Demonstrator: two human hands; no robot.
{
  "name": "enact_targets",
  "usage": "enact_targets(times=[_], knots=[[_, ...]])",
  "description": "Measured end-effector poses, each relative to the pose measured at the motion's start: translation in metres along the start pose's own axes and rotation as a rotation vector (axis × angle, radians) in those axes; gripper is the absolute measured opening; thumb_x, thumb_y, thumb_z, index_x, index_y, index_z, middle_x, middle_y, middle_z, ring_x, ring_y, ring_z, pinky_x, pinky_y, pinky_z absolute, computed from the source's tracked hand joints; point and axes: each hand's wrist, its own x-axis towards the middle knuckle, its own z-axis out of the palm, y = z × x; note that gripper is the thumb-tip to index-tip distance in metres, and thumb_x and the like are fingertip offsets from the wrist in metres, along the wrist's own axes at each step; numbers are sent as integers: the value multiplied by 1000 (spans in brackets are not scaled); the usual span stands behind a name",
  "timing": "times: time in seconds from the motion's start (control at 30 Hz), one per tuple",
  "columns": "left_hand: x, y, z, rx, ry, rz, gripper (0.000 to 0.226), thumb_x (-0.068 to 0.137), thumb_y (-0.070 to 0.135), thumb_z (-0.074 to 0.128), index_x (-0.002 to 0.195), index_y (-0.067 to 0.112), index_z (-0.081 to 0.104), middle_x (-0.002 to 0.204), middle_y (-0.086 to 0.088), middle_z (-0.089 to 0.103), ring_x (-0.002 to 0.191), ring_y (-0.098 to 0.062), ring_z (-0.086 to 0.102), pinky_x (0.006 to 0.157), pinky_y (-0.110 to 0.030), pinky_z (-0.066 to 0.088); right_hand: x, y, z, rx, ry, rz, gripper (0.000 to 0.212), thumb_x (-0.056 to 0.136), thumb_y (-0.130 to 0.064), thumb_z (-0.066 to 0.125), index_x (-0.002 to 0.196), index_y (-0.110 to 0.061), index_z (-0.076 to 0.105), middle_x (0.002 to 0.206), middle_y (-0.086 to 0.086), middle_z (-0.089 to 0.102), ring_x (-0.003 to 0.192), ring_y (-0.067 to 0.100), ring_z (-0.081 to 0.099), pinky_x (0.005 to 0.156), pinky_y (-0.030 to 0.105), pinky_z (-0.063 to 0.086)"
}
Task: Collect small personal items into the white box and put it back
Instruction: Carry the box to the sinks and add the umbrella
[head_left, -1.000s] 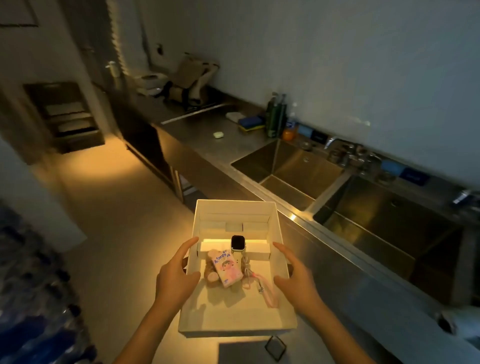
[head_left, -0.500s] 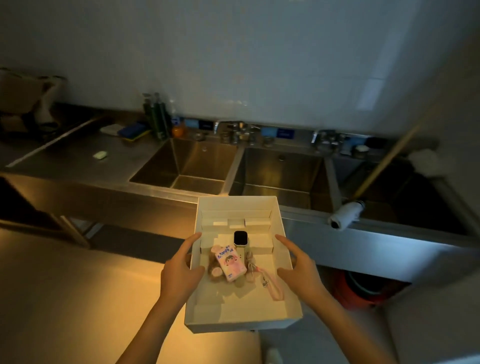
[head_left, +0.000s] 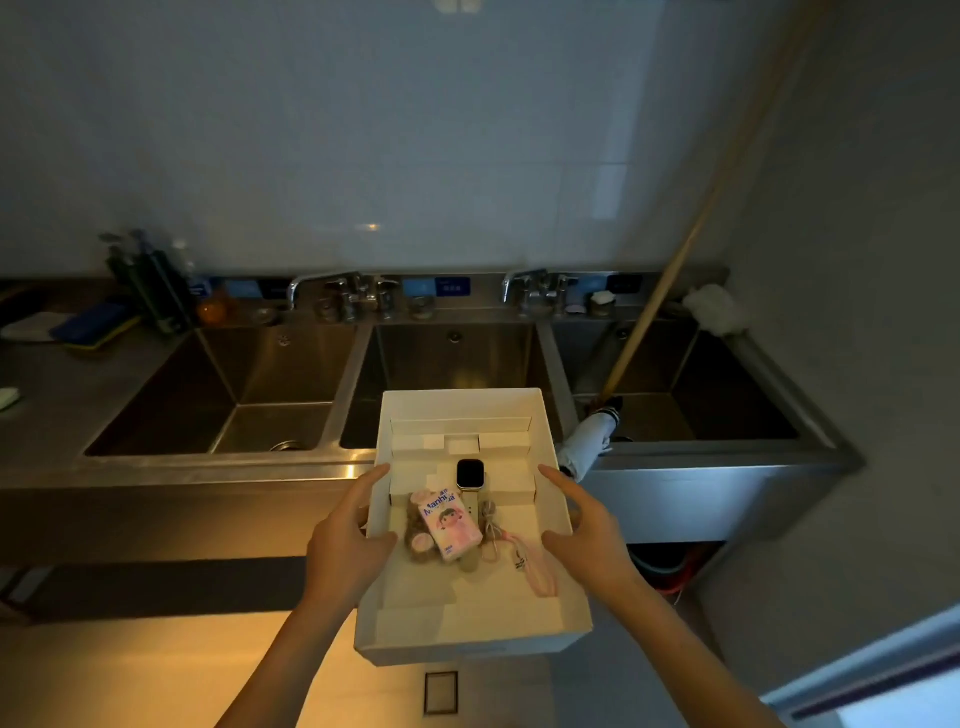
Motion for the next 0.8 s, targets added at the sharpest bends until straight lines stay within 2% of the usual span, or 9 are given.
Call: enact_targets(times=[0.1,0.23,0.33,0.47,0.6,0.73,0.8], knots=[[27,10,15,17,8,-7,73,78,8,73,135,41,42,130,7,52,112,-21,54,80,-41,53,32,9,-15,-3,-23,9,67,84,-10,62,130,-48,32,97,-28,52,89,-5,56,67,12,48],[58,18,29,46,4,-31,74,77,10,74,136,41,41,114,10,50,91,-9,50,74,-35,54,71,20,-24,10,-56,18,69,84,-10,60,135,-48,31,97,-24,53,86,-4,56,63,11,47],[80,18,33,62,7,-65,74,77,11,74,134,44,41,113,10,53,95,-13,54,77,-39,55,98,27,-23,56,-88,17,69,84,-11,59,138,-44,33,110,-16,56,100,4,57,73,15,48],[107,17,37,67,3,-89,74,77,10,73,133,45,40,113,8,57,100,-18,58,79,-43,56,126,34,-19,95,-102,29,67,83,-10,61,138,-39,37,117,-12,57,108,7,57,74,15,49],[135,13,44,70,-27,-99,72,76,7,73,130,43,42,115,0,60,96,-19,59,75,-36,55,149,37,-14,87,-73,49,69,80,-4,64,135,-38,39,107,-15,56,98,6,58,71,15,50],[160,5,50,44,-49,-110,73,75,4,74,132,40,43,129,0,54,113,-24,55,84,-39,53,169,34,-9,105,-64,93,69,79,3,64,134,-32,42,103,-17,55,91,-1,57,64,9,50],[168,-2,54,27,-66,-122,74,75,4,74,132,40,43,130,0,53,115,-25,54,85,-39,53,176,35,-7,83,-60,105,69,78,3,65,134,-31,43,100,-21,54,88,-3,56,63,9,49]])
